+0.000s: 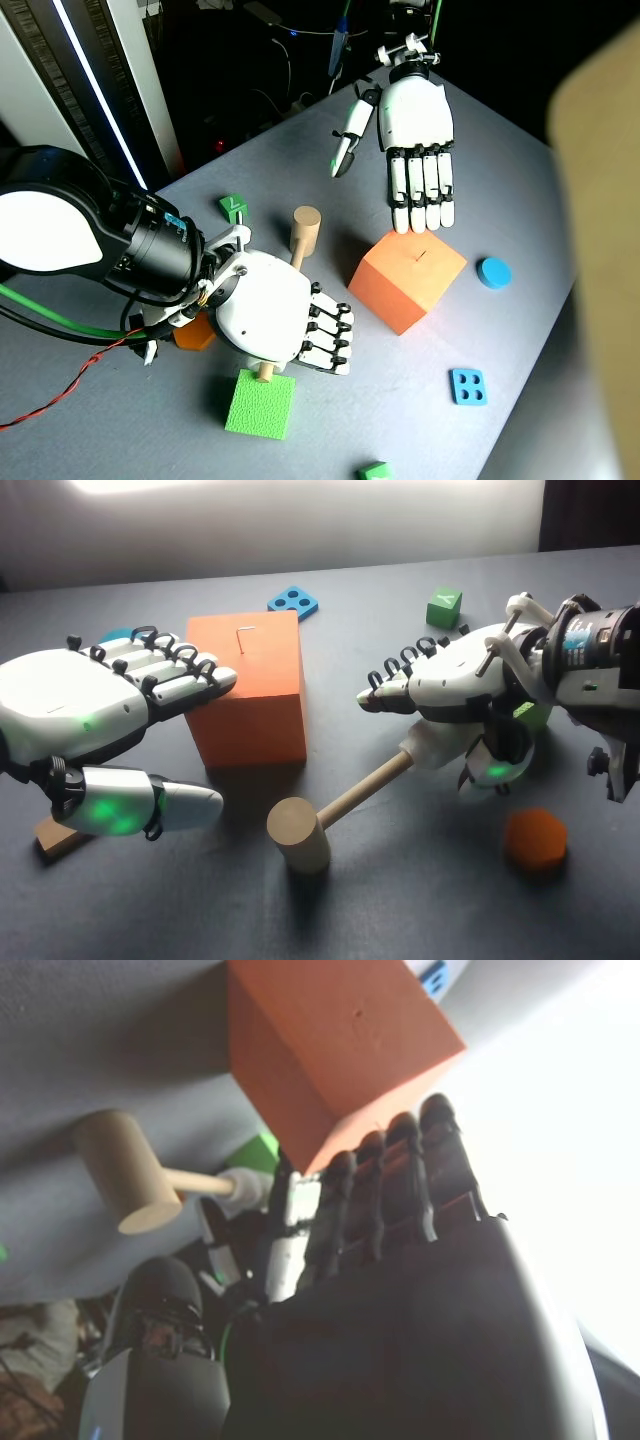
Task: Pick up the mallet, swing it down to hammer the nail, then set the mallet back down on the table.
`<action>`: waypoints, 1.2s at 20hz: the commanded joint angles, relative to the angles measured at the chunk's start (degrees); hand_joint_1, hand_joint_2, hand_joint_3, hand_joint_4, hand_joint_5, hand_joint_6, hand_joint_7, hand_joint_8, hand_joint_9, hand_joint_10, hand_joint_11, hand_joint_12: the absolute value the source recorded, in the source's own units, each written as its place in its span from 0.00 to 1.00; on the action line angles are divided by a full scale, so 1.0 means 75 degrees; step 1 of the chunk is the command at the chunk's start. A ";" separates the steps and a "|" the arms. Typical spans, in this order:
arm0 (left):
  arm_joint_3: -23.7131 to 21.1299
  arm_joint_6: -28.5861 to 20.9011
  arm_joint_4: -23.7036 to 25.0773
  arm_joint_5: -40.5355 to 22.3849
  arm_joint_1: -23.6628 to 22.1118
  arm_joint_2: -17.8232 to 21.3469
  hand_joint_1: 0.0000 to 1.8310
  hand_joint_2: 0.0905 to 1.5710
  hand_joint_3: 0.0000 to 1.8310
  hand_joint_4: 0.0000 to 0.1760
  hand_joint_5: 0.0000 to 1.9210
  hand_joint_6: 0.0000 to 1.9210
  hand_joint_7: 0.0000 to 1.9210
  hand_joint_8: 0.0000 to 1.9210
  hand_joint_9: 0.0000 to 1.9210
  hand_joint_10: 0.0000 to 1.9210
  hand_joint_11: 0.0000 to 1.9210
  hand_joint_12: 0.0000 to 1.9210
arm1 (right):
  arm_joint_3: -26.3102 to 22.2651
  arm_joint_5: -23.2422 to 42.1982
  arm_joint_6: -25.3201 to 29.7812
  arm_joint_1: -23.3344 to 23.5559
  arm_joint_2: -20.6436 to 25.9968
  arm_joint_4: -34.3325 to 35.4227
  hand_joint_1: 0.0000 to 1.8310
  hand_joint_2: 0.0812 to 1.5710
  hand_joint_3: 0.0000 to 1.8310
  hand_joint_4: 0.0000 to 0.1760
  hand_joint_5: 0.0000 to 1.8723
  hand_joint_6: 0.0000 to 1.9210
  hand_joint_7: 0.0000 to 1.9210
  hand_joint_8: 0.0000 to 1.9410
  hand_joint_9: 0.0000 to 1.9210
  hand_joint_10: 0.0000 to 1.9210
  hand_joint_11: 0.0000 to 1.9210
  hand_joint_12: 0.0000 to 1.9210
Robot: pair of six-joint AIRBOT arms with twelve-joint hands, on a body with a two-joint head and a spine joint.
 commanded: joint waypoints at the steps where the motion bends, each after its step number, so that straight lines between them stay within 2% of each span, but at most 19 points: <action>1: 0.0045 0.0002 -0.0106 -0.0908 -0.0015 -0.0011 0.00 0.73 0.00 0.00 0.00 0.00 0.00 0.00 0.00 0.00 0.00 0.00 | 0.0019 0.0532 -0.0009 0.0019 -0.0016 -0.0124 0.67 0.60 0.00 0.00 0.00 0.00 0.00 0.00 0.00 0.00 0.00 0.00; 7: 0.0068 0.0002 -0.0187 -0.0985 0.0038 -0.0088 0.00 0.73 0.00 0.00 0.00 0.00 0.00 0.00 0.00 0.00 0.00 0.00 | 0.0119 0.0427 -0.0011 -0.0249 -0.0152 -0.0250 0.67 0.59 0.00 0.00 0.00 0.00 0.00 0.00 0.00 0.00 0.01 0.00; 17: 0.0066 -0.0001 -0.0432 -0.1250 0.0274 -0.0210 0.00 0.75 0.01 0.00 0.00 0.00 0.00 0.00 0.00 0.00 0.00 0.00 | 0.0162 0.0472 -0.0013 -0.0292 -0.0160 -0.0301 0.69 0.60 0.00 0.00 0.00 0.00 0.00 0.00 0.00 0.00 0.03 0.02; 21: 0.0066 -0.0033 -0.0526 -0.1323 0.0359 -0.0238 0.00 0.75 0.01 0.00 0.00 0.00 0.00 0.00 0.00 0.00 0.00 0.00 | 0.0161 0.0472 -0.0016 -0.0300 -0.0161 -0.0302 0.70 0.61 0.00 0.00 0.00 0.00 0.00 0.00 0.00 0.00 0.01 0.02; 24: 0.0063 -0.0067 -0.0576 -0.1349 0.0420 -0.0252 0.00 0.75 0.01 0.00 0.00 0.00 0.00 0.00 0.00 0.00 0.00 0.00 | 0.0161 0.0482 -0.0027 -0.0315 -0.0160 -0.0302 0.70 0.63 0.00 0.00 0.01 0.00 0.00 0.00 0.00 0.00 0.00 0.09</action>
